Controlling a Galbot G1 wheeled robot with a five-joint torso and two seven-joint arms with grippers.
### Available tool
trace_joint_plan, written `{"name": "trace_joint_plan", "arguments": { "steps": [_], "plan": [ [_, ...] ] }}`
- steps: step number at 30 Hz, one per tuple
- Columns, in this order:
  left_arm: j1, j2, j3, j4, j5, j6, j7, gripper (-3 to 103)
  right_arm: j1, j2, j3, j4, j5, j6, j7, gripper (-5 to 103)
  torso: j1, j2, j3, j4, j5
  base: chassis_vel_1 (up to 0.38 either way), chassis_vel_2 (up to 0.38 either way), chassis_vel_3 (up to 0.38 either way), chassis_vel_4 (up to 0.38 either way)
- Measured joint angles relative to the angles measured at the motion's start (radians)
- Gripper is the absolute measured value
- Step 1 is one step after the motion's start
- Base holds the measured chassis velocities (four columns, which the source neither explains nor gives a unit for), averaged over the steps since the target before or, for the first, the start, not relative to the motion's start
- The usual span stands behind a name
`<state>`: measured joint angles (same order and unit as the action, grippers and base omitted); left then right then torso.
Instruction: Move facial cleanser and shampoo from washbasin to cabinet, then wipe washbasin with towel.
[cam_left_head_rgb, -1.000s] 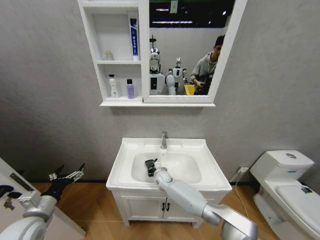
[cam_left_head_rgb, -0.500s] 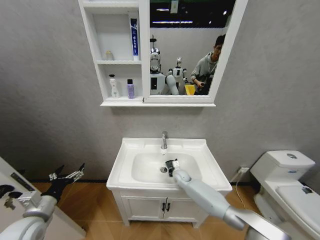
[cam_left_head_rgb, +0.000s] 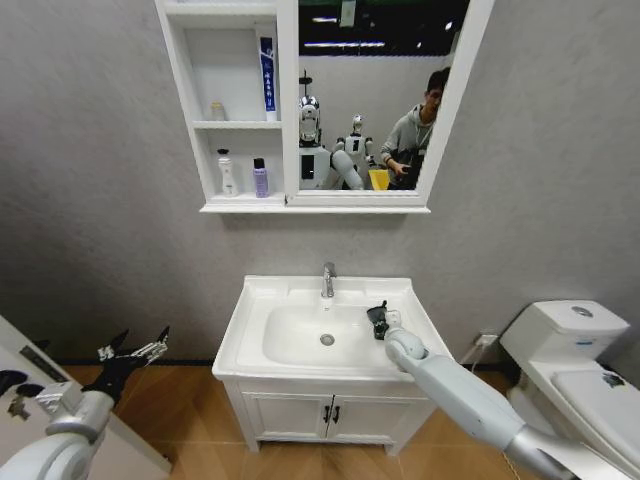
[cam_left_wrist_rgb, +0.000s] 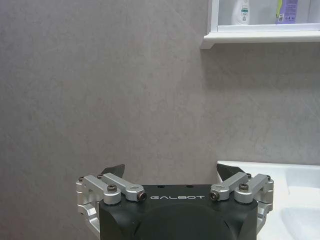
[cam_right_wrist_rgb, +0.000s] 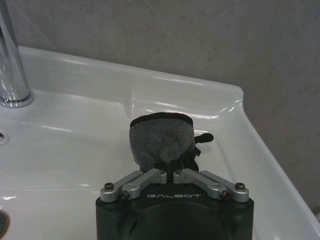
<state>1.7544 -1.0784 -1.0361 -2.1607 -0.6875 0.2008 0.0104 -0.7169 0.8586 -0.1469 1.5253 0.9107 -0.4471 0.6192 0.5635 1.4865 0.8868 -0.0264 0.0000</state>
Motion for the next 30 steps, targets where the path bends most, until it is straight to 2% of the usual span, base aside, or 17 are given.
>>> {"name": "trace_joint_plan", "arguments": {
  "steps": [5,8,11,18,23,30],
  "plan": [
    [0.0,0.0,0.0,0.0,0.0,0.0,0.0,100,-0.089,-0.041,0.091,0.105,0.01,0.002,0.002,1,0.0,0.0,0.0,0.0001,-0.0001,0.0,0.0,0.0,0.0],
    [0.0,0.0,0.0,0.0,0.0,0.0,0.0,100,-0.226,-0.081,0.202,0.225,0.013,0.005,-0.006,1,0.0,0.0,0.0,-0.0002,-0.0001,0.0,0.0,0.0,0.0],
    [0.0,0.0,0.0,0.0,0.0,0.0,0.0,100,-0.265,-0.087,0.236,0.25,0.009,0.007,-0.01,1,0.0,0.0,0.0,-0.0002,0.0001,0.0,0.0,0.0,0.0],
    [0.0,0.0,0.0,0.0,0.0,0.0,0.0,100,-0.46,-0.126,0.43,0.346,-0.011,0.026,-0.042,1,0.0,0.0,0.0,-0.0002,0.0001,0.0,0.0,0.0,0.0],
    [0.0,0.0,0.0,0.0,0.0,0.0,0.0,100,-0.47,-0.158,0.469,0.403,0.023,0.03,-0.046,1,0.0,0.0,0.0,-0.0002,-0.0002,0.0,0.0,0.0,0.0],
    [0.0,0.0,0.0,0.0,0.0,0.0,0.0,100,-0.434,-0.188,0.469,0.427,0.071,0.017,-0.04,1,0.0,0.0,0.0,0.0001,-0.0002,0.0,0.0,0.0,0.0]
  ]
}}
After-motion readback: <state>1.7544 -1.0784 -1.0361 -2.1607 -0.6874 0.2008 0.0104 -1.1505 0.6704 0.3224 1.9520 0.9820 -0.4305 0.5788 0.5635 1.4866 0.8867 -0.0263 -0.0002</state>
